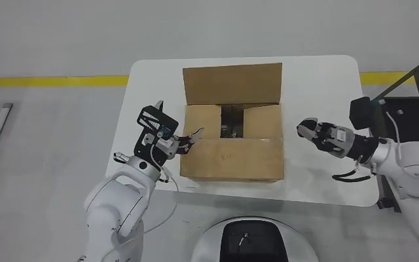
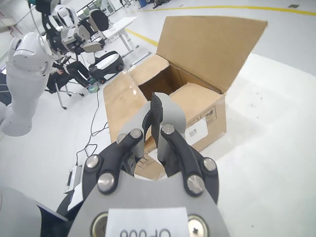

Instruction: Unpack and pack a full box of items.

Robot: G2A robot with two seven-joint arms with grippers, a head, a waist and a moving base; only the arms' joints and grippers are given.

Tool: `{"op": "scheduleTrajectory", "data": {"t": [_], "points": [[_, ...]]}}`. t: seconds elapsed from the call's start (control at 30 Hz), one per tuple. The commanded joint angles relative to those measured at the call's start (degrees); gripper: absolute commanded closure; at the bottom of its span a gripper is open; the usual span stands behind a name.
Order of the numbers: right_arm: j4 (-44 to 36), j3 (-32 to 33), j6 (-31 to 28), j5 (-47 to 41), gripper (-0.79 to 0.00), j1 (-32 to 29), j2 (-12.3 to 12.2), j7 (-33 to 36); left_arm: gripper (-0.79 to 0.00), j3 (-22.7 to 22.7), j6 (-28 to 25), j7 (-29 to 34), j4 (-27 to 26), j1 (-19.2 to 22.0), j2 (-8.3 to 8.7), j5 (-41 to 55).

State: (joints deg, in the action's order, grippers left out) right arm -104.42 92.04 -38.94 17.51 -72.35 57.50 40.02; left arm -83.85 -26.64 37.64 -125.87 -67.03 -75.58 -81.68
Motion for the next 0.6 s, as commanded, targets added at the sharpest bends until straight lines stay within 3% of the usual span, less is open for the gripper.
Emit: {"op": "scheduleTrajectory", "data": {"t": [0.0,0.57], "points": [[0.6,-1.1,1.9,-0.9,-0.237,0.7,0.0,1.2,-0.785,0.0,0.0,0.0,0.0,0.0,0.0,0.0],[4.3,-8.7,6.1,-4.1,-0.299,7.0,-0.5,10.0,-0.785,0.0,0.0,0.0,0.0,0.0,0.0,0.0]]}}
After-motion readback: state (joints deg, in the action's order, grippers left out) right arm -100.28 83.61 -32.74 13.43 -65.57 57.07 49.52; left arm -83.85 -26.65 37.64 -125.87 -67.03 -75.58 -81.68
